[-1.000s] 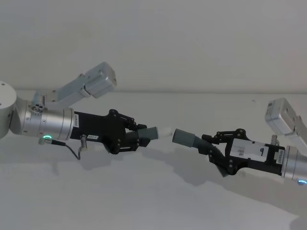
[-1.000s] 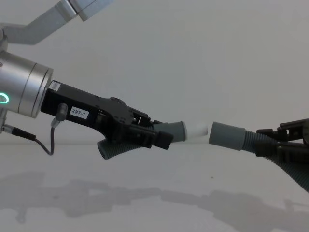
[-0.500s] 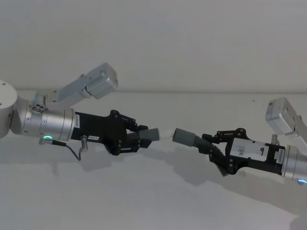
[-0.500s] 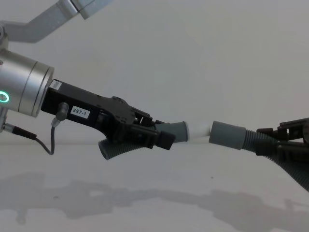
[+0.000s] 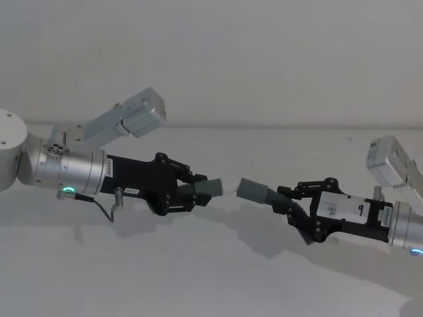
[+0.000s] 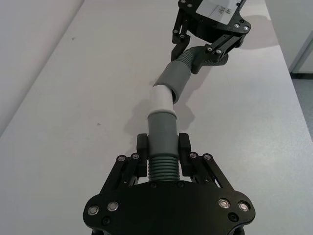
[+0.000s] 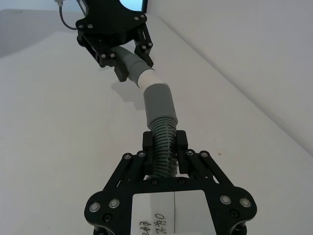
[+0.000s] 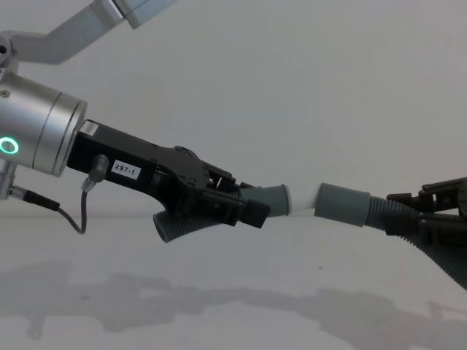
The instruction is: Use both hands to pick up one end of the pipe from the table, align the ends, and insert them.
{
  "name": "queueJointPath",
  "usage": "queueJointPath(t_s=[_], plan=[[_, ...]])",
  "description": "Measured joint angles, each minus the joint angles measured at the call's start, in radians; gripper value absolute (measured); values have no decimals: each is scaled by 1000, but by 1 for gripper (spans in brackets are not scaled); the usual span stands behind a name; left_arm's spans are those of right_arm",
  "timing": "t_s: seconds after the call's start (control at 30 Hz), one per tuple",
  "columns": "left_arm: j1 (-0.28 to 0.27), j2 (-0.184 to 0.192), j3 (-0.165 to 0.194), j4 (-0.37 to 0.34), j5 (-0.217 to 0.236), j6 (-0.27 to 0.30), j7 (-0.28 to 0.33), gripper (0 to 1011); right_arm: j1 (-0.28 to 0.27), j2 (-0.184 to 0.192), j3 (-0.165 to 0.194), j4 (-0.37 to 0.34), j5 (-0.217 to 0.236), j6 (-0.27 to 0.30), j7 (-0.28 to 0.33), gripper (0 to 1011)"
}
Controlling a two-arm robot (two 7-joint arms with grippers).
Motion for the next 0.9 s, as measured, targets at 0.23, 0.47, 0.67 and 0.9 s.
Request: queueJointPath(t_s=[0.23, 0.47, 0.67, 0.9], plan=[[-10, 0, 14, 2, -1, 1, -11, 364, 2, 5, -4, -2, 5, -6, 3, 262], [-18, 4, 24, 2, -2, 6, -19, 364, 4, 8, -8, -2, 10, -10, 3, 262], [-21, 9, 30, -2, -3, 10, -20, 364, 7, 10, -12, -1, 14, -12, 2, 262], [-24, 13, 35, -7, -6, 15, -18, 364, 11, 12, -16, 2, 19, -14, 2, 262]])
